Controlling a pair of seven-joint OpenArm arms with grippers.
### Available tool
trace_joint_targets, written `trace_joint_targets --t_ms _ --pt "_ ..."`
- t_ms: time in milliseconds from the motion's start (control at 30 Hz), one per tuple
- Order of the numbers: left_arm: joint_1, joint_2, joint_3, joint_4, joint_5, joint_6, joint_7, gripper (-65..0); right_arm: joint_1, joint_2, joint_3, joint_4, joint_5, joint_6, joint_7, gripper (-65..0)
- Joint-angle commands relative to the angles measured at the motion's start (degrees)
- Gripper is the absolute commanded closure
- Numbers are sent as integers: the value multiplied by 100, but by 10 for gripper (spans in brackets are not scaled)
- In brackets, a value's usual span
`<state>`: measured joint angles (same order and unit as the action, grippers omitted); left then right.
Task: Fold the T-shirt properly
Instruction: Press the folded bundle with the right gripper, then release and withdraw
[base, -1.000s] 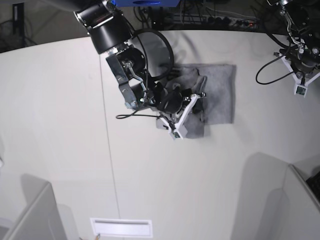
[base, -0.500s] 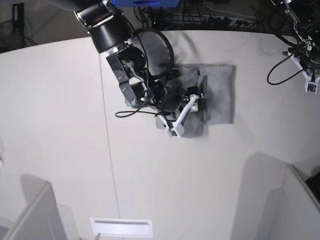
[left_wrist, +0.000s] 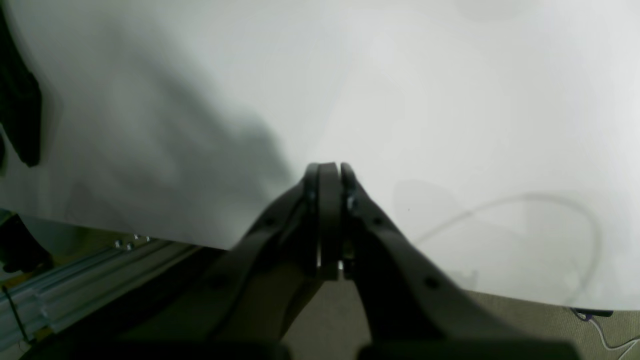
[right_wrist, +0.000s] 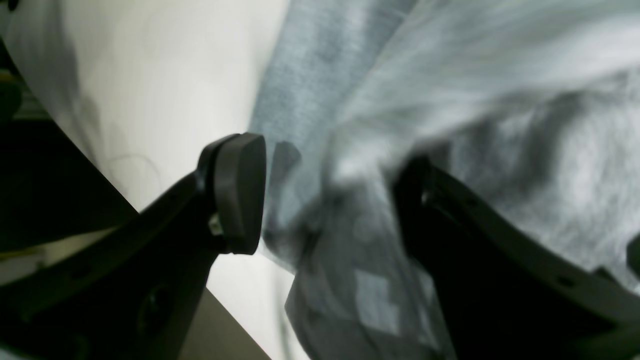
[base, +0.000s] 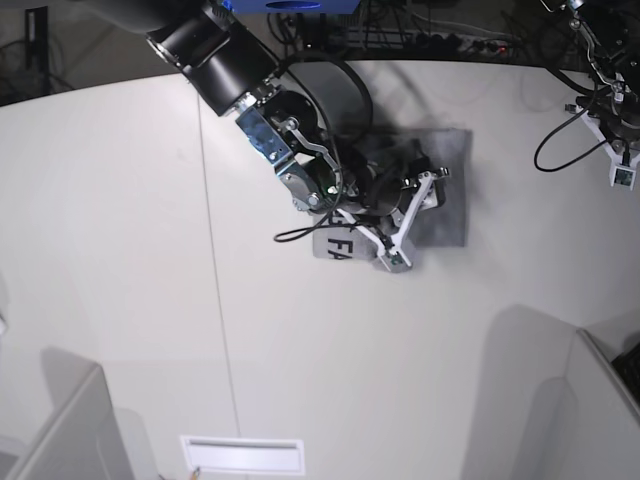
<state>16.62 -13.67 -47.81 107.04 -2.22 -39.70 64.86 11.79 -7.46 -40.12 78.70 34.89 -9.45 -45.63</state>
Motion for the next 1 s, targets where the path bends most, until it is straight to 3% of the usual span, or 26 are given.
trace_joint_targets --t_ms 0,167,267,400,500,600,733,800,900,967 --pt "-14 -114 -32 113 6 -30 -64 0 144 -102 -72 108 75 35 84 -345" --pt "-5 -123 -41 113 42 -30 -64 0 320 -154 -397 108 163 27 101 -344" --pt "-14 -123 -41 113 42 -30 -64 0 478 -146 -942 100 735 18 470 -342" --pt "-14 -123 -41 113 59 -30 -64 0 918 -146 -1856 126 1429 -589 919 -345" --pt "-14 -123 -41 113 15 -30 -64 0 1392 -146 -2331 188 2080 -598 1077 -345" --pt "13 -123 -50 122 15 -30 -64 0 1665 -76 -2322 530 2150 -633 1112 -341" --pt "30 -88 -322 219 15 -30 -55 0 1603 505 -1777 1260 2168 -967 1103 -335" --pt "39 -70 -331 447 15 -30 -55 0 1471 927 -1487 1541 2168 -1134 1103 -260" --pt "-14 53 -348 641 6 -30 261 0 1111 1516 -942 1752 2176 -1134 1112 0" --pt "-163 79 -366 649 -257 -30 622 0 610 1841 -344 1884 2194 -1143 1138 0"
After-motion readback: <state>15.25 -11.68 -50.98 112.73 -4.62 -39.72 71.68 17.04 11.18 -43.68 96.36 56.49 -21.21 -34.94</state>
